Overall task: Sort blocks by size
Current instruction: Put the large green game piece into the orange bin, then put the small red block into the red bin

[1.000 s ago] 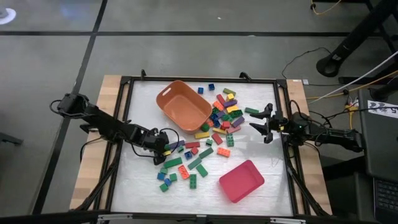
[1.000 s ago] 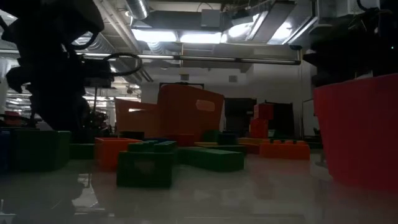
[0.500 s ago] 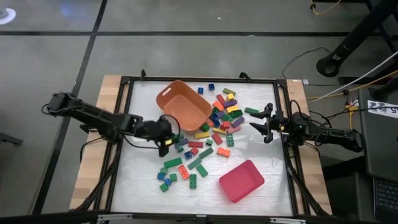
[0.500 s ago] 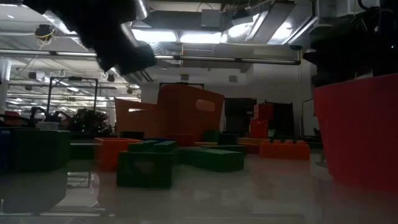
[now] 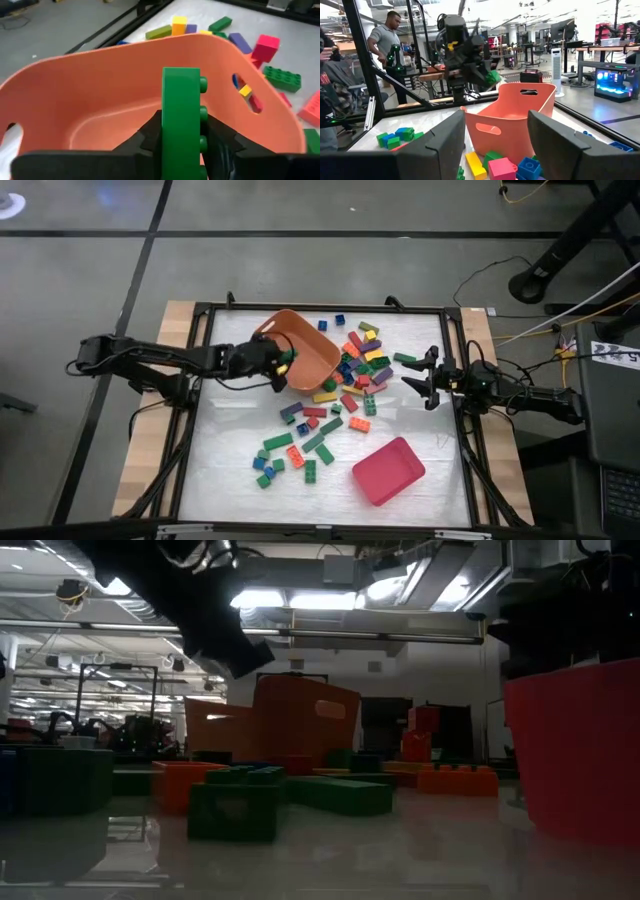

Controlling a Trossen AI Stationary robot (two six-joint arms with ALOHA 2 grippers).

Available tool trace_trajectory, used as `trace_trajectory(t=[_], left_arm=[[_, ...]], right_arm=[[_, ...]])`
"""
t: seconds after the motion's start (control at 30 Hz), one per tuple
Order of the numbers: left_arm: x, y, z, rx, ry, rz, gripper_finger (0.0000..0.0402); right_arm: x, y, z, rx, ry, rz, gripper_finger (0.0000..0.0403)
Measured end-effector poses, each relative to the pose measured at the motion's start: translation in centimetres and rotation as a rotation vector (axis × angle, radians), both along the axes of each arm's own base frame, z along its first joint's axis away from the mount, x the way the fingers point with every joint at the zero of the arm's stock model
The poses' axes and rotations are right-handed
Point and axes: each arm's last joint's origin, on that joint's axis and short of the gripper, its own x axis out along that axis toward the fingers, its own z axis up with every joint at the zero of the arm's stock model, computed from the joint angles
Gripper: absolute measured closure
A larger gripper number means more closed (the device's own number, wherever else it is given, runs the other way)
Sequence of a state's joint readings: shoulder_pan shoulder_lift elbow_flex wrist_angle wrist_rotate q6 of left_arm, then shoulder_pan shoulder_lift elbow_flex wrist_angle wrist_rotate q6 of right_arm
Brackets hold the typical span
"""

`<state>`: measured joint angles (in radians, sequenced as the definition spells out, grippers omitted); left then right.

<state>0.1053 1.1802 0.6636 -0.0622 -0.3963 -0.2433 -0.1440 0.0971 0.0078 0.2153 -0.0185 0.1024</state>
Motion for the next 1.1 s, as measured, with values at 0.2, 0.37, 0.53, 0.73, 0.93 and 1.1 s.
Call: trace_trajectory(t=[0.2,0.37,0.53,0.73,0.93,1.1], left_arm=[[0.2,0.3,-0.1,-0.039,-0.010,-0.027,0.0314],[0.5,0.3,0.1,-0.034,-0.054,-0.031,0.0308],[1.1,0.4,-0.7,-0.010,-0.022,-0.029,0.0290],[1.8,0.9,-2.2,-0.051,0.002,0.073,0.0238],[2.0,1.3,-2.5,-0.062,-0.008,0.097,0.0199],[1.9,1.4,-2.5,-0.063,-0.008,0.100,0.0194]], right_arm=[[0.0,0.0,0.0,-0.002,0.001,-0.001,0.0189],[0.0,0.0,0.0,-0.002,0.001,-0.005,0.0189],[0.0,0.0,0.0,0.003,0.001,0.000,0.0189],[0.0,0.0,0.0,0.029,0.000,0.008,0.0189],[0.0,0.1,0.1,0.013,-0.017,0.025,0.0189],[0.2,0.1,0.2,-0.038,0.012,0.025,0.0189]])
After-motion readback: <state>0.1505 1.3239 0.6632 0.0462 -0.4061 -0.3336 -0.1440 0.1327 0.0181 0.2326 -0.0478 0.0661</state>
